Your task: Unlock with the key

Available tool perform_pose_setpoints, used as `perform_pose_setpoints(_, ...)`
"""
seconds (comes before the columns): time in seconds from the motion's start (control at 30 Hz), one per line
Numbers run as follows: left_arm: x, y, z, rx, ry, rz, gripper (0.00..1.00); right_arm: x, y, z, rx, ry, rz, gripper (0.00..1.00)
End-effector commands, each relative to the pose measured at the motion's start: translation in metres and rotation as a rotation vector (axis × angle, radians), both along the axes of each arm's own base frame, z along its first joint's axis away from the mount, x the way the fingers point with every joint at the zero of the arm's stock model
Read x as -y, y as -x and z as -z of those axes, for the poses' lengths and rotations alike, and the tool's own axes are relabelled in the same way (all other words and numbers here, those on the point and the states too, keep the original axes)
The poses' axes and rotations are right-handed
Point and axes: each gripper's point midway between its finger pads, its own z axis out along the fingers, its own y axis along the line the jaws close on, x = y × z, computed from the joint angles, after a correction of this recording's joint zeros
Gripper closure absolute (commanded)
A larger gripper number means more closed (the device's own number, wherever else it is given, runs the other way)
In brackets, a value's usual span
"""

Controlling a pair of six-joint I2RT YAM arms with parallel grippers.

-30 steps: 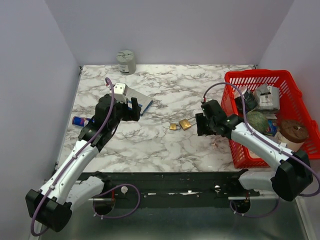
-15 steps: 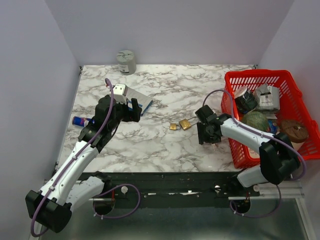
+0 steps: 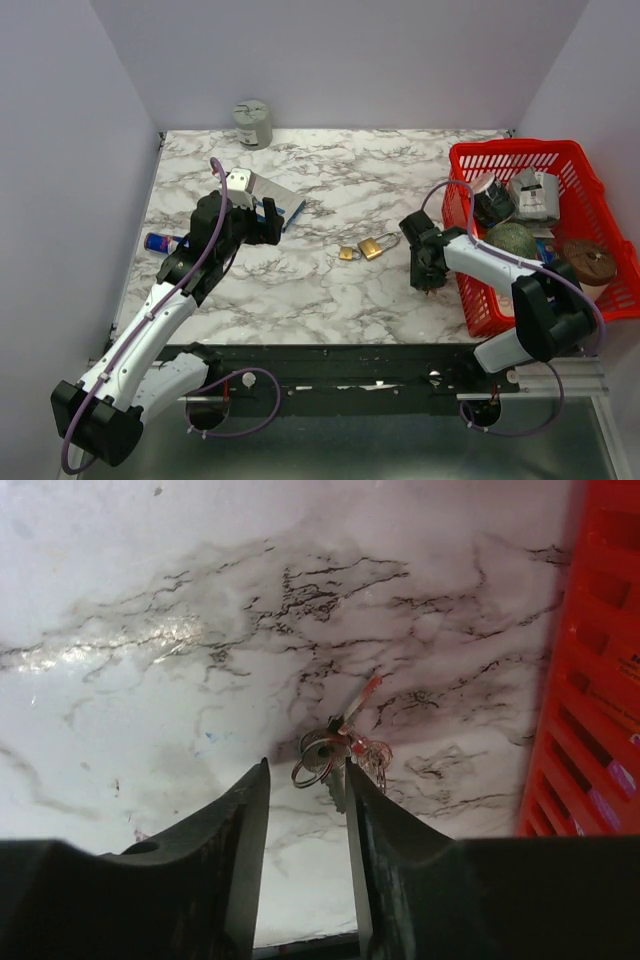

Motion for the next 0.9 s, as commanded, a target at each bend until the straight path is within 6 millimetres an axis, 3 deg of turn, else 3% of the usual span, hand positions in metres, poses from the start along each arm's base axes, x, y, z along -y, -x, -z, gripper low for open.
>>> perform_pose_setpoints(0.0,0.002,0.003,-0.004,0.013,0.014,0.013,0.05,0.001,-0.005,0.008,0.009,0.002,0.013,0.57)
perform_pose_setpoints(0.2,0.003,0.003,-0.002,0.009,0.014,0.018,0.05,-0.005,-0.002,0.015,-0.01,-0.031,0.009,0.62)
perform_pose_setpoints(0.4,0.003,0.004,-0.003,0.011,0.015,0.019,0.05,-0.015,-0.002,0.009,-0.001,-0.091,-0.009,0.96)
perform_pose_setpoints(0.5,0.004,0.005,-0.003,0.014,0.016,0.031,0.05,-0.025,-0.004,0.001,0.009,-0.141,-0.038,0.99)
perform_pose_setpoints(0.67,0.021,0.013,-0.012,0.059,0.053,0.142,0.05,-0.07,-0.006,-0.035,0.077,-0.36,-0.204,0.99)
perform_pose_setpoints(0.87,0.065,0.04,-0.027,0.115,0.151,0.435,0.05,-0.116,-0.01,-0.107,0.224,-0.621,-0.38,0.99)
